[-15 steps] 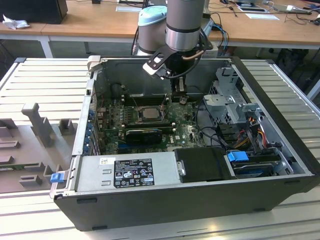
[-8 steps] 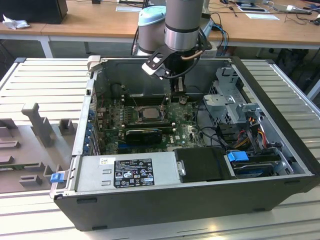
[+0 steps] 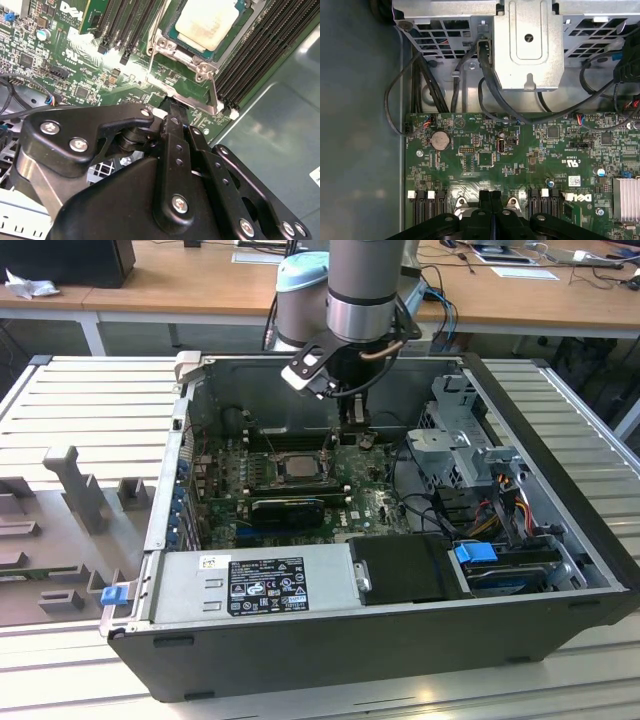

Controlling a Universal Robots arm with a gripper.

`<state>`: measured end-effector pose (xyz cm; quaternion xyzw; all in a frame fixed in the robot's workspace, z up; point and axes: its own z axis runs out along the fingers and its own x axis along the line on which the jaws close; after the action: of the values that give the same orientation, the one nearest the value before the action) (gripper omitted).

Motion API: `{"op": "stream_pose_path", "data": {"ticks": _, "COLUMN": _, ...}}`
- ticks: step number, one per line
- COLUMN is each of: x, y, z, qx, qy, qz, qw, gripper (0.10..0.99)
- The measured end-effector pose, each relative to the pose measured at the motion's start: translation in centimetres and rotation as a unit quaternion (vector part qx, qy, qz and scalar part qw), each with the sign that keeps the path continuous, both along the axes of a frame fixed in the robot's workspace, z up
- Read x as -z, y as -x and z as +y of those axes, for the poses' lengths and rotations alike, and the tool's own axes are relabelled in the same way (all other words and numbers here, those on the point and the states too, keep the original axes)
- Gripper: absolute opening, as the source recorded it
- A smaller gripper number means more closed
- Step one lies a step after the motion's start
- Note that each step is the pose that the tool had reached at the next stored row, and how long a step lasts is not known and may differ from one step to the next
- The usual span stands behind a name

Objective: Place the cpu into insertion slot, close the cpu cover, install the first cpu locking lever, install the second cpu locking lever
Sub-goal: 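Close the cpu cover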

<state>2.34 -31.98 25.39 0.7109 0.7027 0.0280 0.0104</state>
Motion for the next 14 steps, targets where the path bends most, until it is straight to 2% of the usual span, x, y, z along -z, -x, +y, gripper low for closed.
{"op": "stream_pose_path", "data": {"ticks": 14, "x": 0.0, "y": 0.35, "z": 0.0, "qx": 0.0, "qy": 0.0, "qz": 0.0, "qw": 1.0, "gripper": 0.106}}
